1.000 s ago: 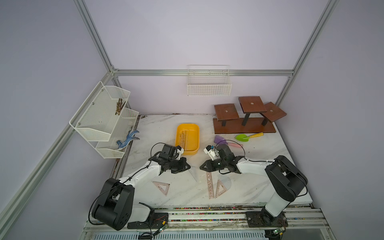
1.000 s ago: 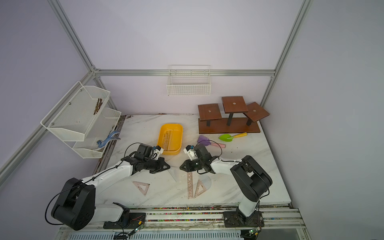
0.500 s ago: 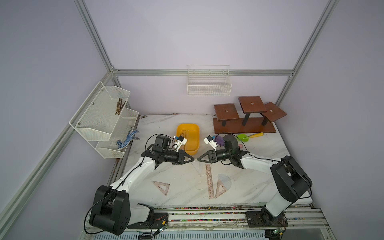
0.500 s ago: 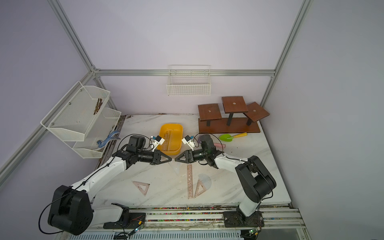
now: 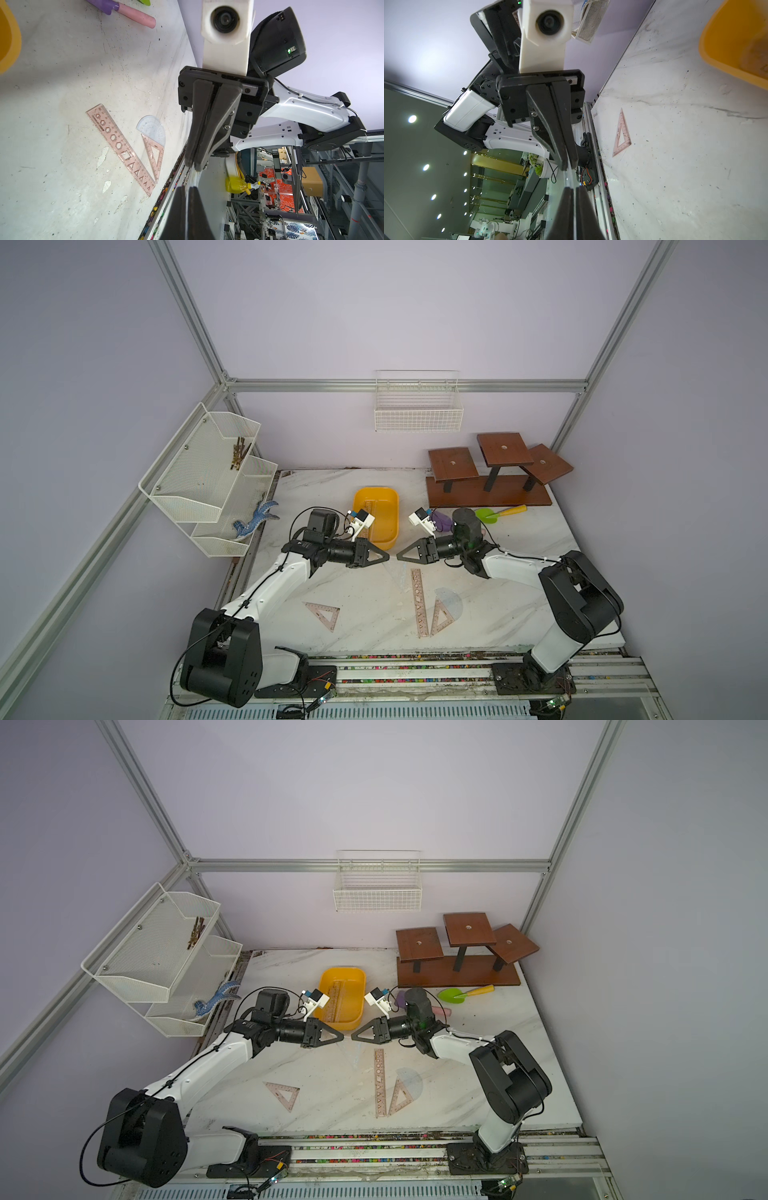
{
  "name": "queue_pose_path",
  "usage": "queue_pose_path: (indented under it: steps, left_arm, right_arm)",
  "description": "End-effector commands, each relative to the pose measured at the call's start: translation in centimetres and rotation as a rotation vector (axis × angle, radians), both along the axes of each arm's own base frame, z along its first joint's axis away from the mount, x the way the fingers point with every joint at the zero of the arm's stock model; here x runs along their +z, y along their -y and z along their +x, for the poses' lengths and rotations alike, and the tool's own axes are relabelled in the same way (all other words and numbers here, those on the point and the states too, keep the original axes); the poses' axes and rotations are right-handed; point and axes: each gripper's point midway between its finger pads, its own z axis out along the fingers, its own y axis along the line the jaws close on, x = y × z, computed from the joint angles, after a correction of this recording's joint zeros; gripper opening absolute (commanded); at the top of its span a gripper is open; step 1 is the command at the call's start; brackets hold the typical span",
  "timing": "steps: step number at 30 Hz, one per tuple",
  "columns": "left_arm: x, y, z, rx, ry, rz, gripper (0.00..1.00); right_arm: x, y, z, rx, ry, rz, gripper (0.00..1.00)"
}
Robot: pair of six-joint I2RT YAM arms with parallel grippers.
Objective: Put the scattered rulers into the storage box
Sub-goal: Pick up the ruler from the center of the board.
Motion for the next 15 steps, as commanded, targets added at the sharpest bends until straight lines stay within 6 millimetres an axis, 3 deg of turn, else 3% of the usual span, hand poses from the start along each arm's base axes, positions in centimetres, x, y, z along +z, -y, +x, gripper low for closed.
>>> queue_pose_path:
  steps: [1, 2, 4, 6, 7, 10, 15]
  left_arm:
    - [-0.1, -0.3, 1.5, 0.046, 0.043, 0.011, 0.00]
    - [-0.3, -0.5, 1.8, 0.056, 0.039, 0.016, 0.04]
    - [-0.6, -0.9, 2.2, 0.077, 0.030, 0.023, 0.22]
    - [-0.7, -1.6, 3.0, 0.116, 0.025, 0.036, 0.52]
    - [-0.7, -2.1, 3.5, 0.143, 0.024, 0.043, 0.59]
    - [-0.9, -4.7, 5.5, 0.273, 0.031, 0.096, 0.69]
    - [-1.8, -9.8, 9.0, 0.460, 0.060, 0.375, 0.77]
  right_arm:
    - [0.2, -0.5, 0.0, 0.004, -0.025, 0.022, 0.00]
    - [0.2, -0.6, 0.2, -0.004, -0.032, 0.019, 0.00]
    - [0.0, -0.8, 0.8, -0.024, -0.047, 0.008, 0.00]
    - [-0.3, -1.1, 1.6, -0.052, -0.057, -0.015, 0.00]
    - [-0.6, -1.3, 2.2, -0.069, -0.056, -0.032, 0.00]
    - [-2.3, -1.8, 5.6, -0.179, -0.074, -0.125, 0.00]
    - [-5.7, -3.0, 14.7, -0.448, -0.114, -0.276, 0.00]
